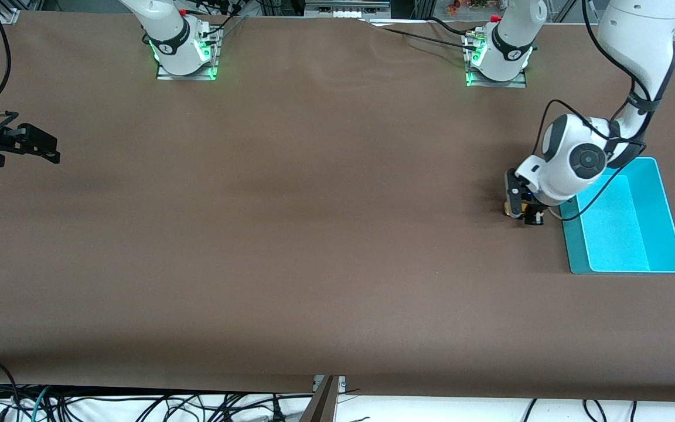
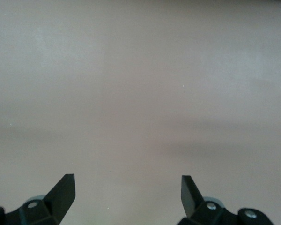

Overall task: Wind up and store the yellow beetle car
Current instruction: 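Lift the car and lower it into the cyan tray with the left gripper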

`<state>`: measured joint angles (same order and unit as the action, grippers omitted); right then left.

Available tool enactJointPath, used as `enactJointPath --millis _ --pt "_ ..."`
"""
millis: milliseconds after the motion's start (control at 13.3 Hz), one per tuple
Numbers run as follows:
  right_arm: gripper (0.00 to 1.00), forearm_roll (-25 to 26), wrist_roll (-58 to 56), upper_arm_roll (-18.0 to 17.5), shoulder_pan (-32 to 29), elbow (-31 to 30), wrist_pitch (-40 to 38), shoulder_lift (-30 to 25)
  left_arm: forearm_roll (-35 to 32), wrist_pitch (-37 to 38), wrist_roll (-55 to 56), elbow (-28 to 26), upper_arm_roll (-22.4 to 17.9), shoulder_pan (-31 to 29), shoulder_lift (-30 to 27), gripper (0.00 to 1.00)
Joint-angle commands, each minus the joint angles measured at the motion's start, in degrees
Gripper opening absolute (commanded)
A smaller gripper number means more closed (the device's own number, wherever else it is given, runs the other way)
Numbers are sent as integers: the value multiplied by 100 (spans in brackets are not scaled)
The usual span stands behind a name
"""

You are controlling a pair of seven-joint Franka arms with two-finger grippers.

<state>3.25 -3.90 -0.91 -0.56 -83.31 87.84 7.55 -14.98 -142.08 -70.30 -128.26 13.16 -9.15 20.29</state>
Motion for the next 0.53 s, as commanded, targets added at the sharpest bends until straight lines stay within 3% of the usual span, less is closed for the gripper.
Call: enactJointPath --millis 0,226,452 --pt "100 -96 179 -32 -49 -159 -91 -166 -31 1694 665 895 563 -16 -297 8" --pt "100 -88 162 3 -32 -133 -127 -105 -31 3315 535 1873 617 -68 -280 9" --pt "100 -87 162 3 -40 -107 -83 -52 -66 3459 -446 2059 547 -611 -263 10"
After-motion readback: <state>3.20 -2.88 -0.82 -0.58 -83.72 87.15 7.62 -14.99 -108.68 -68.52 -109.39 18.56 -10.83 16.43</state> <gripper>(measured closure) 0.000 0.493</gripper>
